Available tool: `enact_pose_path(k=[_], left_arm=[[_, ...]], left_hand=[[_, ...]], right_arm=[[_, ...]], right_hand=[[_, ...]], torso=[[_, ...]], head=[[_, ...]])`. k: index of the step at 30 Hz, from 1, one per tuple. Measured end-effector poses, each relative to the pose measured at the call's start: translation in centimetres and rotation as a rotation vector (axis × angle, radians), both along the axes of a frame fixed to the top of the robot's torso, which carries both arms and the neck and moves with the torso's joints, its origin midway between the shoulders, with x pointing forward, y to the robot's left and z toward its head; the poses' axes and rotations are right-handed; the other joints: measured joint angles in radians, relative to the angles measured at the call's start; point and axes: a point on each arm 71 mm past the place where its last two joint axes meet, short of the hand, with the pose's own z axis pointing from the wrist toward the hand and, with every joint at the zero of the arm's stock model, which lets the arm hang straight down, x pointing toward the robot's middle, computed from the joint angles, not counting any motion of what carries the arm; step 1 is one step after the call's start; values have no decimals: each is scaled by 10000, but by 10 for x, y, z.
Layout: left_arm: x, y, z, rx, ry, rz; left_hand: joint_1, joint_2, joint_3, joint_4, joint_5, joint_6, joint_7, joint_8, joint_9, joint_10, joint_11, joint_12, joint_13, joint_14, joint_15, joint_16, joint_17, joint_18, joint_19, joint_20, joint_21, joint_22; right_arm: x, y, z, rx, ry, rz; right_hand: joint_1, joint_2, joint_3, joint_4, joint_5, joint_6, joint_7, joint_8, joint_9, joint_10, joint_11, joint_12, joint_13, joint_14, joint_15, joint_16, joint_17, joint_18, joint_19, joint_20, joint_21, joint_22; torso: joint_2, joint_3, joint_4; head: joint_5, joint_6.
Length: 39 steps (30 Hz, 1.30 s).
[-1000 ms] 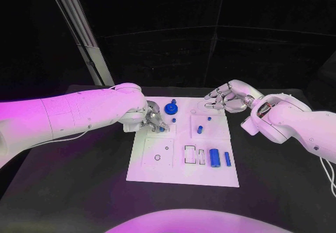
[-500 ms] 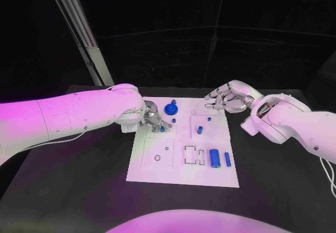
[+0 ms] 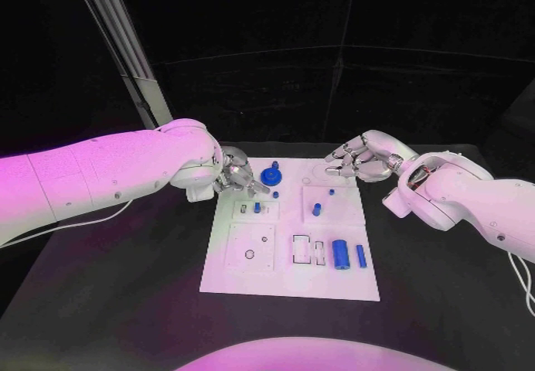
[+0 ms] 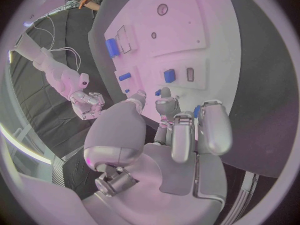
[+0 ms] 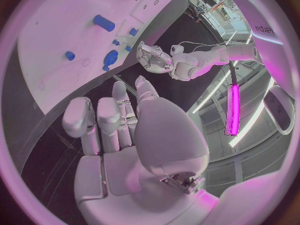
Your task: Assemble the parts on the task board
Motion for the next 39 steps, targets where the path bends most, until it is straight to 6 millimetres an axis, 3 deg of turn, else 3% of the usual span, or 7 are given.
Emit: enact_pose_path(k=[4,10,21,39], left_arm=[[14,11,13,109,41,96],[33,17,21,352,180,279],[56,15,22,959,227,485],[68,18,7,2133,245,577]], left_hand=[[158,158,-97,43,0,-175,145,-269,-189,-33,110,-1,0,2,64,0,0,0,-41,41,0,-12],[239,305,-207,154,0,-209,179,-354,-305,-65,142,-1,-32,2,135,0,0,0,-42,113,-46,-76],[236,212,-630,329,0,-209,179,-456,-416,-172,249,-1,-161,1,207,0,0,1,-111,182,-161,-224],[236,213,-824,355,0,-168,219,-456,-469,-172,248,-1,-102,1,206,0,0,1,-144,215,-161,-202]], right_arm=[[0,0,0,1,-3,-1],[0,0,0,0,-5,-12],[1,2,0,14,-7,13],[1,6,-1,44,-35,92]], right_hand=[[0,0,0,0,0,0,0,0,0,0,0,0,-10,0,0,0,0,0,0,0,0,-10],[0,0,0,0,0,0,0,0,0,0,0,0,-9,0,0,1,1,-1,0,0,0,-10],[0,0,0,0,0,0,0,0,1,0,0,0,-9,0,0,1,1,-1,0,0,0,-9],[0,0,0,0,0,-36,36,0,1,1,0,0,-22,0,0,2,1,-3,1,0,0,-8]], torso=[[0,0,7],[6,0,7],[17,5,2],[14,-2,1]], head=[[-12,55],[34,110],[140,169],[337,122]])
